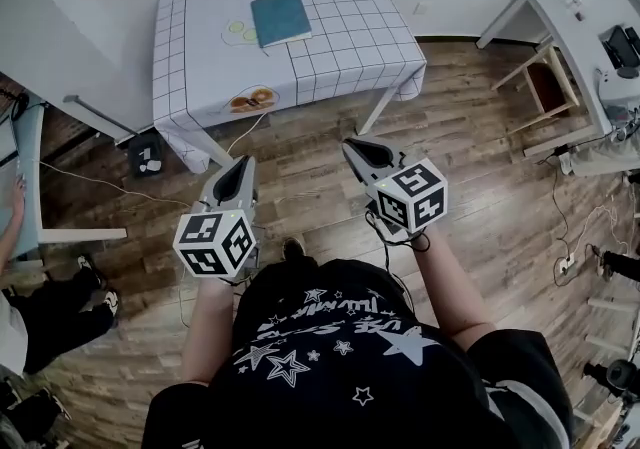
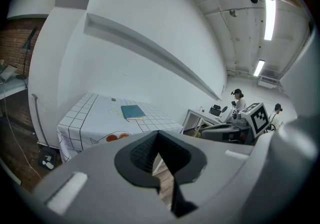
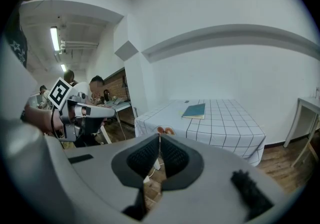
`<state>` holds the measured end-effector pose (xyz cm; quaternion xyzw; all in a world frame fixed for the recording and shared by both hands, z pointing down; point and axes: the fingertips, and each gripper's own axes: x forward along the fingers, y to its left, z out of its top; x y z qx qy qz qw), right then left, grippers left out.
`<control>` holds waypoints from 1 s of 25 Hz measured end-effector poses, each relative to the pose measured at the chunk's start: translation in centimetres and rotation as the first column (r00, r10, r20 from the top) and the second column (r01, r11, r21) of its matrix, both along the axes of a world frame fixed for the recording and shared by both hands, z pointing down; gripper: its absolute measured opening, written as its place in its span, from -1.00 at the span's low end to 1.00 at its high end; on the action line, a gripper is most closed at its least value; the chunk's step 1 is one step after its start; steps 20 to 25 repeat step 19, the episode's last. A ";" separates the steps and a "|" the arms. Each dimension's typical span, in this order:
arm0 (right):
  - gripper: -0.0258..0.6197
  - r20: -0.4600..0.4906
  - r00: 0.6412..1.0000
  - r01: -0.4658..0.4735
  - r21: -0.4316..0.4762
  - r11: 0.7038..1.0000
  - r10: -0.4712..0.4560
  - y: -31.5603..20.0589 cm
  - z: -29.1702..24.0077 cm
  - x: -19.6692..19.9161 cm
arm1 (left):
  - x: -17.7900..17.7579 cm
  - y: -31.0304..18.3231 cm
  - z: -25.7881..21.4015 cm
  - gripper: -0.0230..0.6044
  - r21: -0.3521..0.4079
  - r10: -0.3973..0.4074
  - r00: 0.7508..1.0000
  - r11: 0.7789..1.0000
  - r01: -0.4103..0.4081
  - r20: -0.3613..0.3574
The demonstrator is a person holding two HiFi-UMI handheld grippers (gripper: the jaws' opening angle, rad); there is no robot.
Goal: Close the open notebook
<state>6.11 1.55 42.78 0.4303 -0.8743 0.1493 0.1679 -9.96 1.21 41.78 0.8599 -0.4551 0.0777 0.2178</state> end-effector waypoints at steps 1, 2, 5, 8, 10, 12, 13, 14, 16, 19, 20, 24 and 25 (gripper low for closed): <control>-0.86 0.002 1.000 0.004 -0.002 1.000 -0.004 0.3 -0.1 0.3 | 0.4 0.4 -0.1 -0.90 -0.003 -0.005 1.000 1.000 0.005 0.001; -0.86 0.007 1.000 0.006 -0.003 1.000 -0.006 0.5 -0.2 0.7 | 0.8 0.9 -0.1 -0.90 -0.005 -0.009 1.000 1.000 0.009 0.001; -0.86 0.023 1.000 0.009 0.009 1.000 -0.010 1.4 -1.1 2.2 | 2.2 2.4 -0.3 -0.90 -0.002 -0.013 1.000 1.000 0.013 0.013; -0.86 0.028 0.999 0.018 0.028 0.999 -0.019 2.4 -1.8 3.5 | 3.2 3.9 -0.4 -0.90 0.006 -0.031 0.999 0.999 0.031 0.024; -0.87 0.026 0.999 0.030 0.033 0.999 -0.031 3.3 -2.1 4.3 | 4.0 5.2 -0.5 -0.90 0.007 -0.046 0.999 0.999 0.046 0.022; -0.87 0.023 0.999 0.045 0.034 0.998 -0.045 4.3 -2.2 4.8 | 4.8 6.4 -0.8 -0.90 0.014 -0.052 0.998 0.999 0.052 0.027; -0.87 0.021 0.998 0.051 0.036 0.998 -0.052 4.8 -2.2 5.0 | 5.1 6.9 -1.1 -0.90 0.020 -0.054 0.998 0.998 0.053 0.030; -0.87 0.018 0.998 0.057 0.038 0.998 -0.057 5.3 -2.3 5.2 | 5.3 7.4 -1.3 -0.90 0.025 -0.057 0.998 0.998 0.056 0.031; -0.87 0.017 0.998 0.067 0.040 0.997 -0.068 6.2 -2.5 5.5 | 5.6 8.3 -1.5 -0.90 0.028 -0.068 0.997 0.997 0.067 0.029; -0.87 0.017 0.996 0.088 0.044 0.995 -0.089 7.9 -2.8 5.7 | 5.9 9.7 -1.8 -0.90 0.026 -0.088 0.996 0.996 0.088 0.027; -0.87 0.017 0.996 0.088 0.044 0.995 -0.089 7.9 -2.8 5.7 | 5.9 9.7 -1.8 -0.90 0.026 -0.088 0.996 0.996 0.088 0.027; -0.87 0.017 0.996 0.088 0.044 0.995 -0.089 7.9 -2.8 5.7 | 5.9 9.7 -1.8 -0.90 0.026 -0.088 0.996 0.996 0.088 0.027; -0.87 0.017 0.996 0.088 0.044 0.995 -0.089 7.9 -2.8 5.7 | 5.9 9.7 -1.8 -0.90 0.026 -0.088 0.996 0.996 0.088 0.027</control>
